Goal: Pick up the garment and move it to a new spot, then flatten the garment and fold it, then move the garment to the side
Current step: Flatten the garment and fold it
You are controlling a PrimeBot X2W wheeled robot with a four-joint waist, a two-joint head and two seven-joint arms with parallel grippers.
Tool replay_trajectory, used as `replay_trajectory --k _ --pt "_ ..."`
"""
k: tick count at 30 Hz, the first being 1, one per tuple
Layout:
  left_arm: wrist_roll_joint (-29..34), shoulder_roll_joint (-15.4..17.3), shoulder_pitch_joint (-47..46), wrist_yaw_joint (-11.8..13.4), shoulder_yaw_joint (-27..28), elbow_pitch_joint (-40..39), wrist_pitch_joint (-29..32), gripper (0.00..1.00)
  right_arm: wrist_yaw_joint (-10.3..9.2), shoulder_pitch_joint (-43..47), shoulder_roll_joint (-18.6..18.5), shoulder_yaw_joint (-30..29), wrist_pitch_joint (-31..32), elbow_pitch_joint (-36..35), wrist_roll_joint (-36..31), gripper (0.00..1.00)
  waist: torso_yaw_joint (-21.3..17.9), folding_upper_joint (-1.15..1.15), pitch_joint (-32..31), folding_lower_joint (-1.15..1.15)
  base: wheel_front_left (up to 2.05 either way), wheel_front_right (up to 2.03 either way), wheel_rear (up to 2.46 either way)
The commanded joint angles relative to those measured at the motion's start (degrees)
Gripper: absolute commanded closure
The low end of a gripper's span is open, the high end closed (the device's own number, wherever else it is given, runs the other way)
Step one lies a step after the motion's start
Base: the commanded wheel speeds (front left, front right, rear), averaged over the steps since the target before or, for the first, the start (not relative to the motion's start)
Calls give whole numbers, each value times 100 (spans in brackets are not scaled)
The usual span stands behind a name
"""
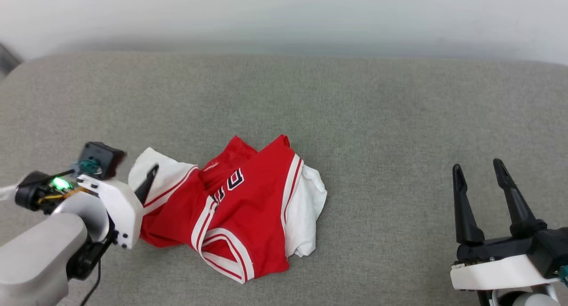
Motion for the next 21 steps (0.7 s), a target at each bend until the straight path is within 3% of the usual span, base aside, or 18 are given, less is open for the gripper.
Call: replay_trajectory --k 1,7,13,17,21 --pt "116 82 93 260 117 -185 -356 0 -4 -5 0 -11 -11 -97 -120 0 34 0 -182 1 0 0 0" --pt "486 218 486 1461 681 -1095 -1414 0 -4 -456 2 223 -11 -495 -637 0 79 0 -394 1 0 0 0" --pt "1440 -196 1551 2435 2102 -2146 -1482 0 -4 -1239 -489 828 -10 -799 -733 0 162 0 -453 1 0 0 0" --pt "2120 -615 2395 2692 2940 -2484 -1485 0 -4 -1772 -970 1396 -11 -819 -638 0 244 0 -424 1 0 0 0" --pt "2618 -1083 3057 2679 3629 -2623 -1487 0 -4 -2277 -1529 2284 -11 -405 -419 0 320 0 -351 1 0 0 0"
